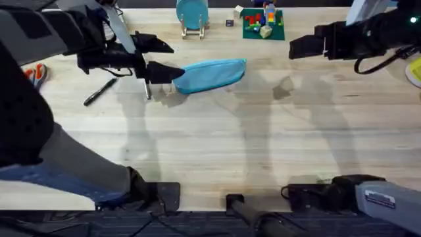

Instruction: Unzip the bag, pick up the pens from the table one at a time and place them inside, then zip the bag closed.

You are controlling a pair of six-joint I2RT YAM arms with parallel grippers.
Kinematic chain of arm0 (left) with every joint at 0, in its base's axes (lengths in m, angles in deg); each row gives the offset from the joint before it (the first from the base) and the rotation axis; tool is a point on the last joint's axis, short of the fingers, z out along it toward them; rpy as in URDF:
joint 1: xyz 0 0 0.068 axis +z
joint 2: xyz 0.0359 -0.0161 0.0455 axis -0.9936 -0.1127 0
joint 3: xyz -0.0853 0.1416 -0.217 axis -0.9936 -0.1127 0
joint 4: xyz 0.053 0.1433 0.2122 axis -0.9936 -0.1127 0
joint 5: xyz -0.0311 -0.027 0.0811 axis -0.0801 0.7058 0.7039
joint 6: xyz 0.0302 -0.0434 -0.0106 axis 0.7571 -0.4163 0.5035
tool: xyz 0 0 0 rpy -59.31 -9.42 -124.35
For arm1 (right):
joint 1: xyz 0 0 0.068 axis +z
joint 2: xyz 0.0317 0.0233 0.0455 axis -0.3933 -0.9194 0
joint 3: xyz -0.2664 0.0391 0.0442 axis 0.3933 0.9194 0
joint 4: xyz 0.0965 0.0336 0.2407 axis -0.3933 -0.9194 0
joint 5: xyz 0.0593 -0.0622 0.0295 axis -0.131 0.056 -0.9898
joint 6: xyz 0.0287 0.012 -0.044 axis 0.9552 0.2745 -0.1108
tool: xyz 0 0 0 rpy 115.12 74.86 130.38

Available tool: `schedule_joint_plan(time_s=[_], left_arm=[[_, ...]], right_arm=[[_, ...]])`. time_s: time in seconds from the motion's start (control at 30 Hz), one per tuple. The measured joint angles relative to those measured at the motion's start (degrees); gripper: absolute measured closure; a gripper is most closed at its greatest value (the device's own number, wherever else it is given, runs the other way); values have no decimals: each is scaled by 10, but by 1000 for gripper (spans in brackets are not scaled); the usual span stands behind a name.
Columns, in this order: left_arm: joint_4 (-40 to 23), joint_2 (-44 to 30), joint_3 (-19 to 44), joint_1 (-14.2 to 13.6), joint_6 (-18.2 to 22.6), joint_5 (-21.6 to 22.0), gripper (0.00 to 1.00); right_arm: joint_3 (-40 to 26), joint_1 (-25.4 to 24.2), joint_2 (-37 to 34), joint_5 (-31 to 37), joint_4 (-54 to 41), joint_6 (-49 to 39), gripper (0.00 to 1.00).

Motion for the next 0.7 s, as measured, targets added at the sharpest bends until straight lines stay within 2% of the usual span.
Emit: schedule_joint_plan(time_s=[0.2,0.27,0.47,0.7], left_arm=[[0,-30,0,0,14,-8,35],[-1,-35,0,0,15,-10,68],[-31,-36,1,0,20,-10,108],[-31,-36,1,0,26,-10,152]], right_arm=[[0,0,0,0,-2,0,5],[0,0,0,0,-2,0,5],[0,0,0,0,-1,0,5],[0,0,0,0,-2,0,4]])
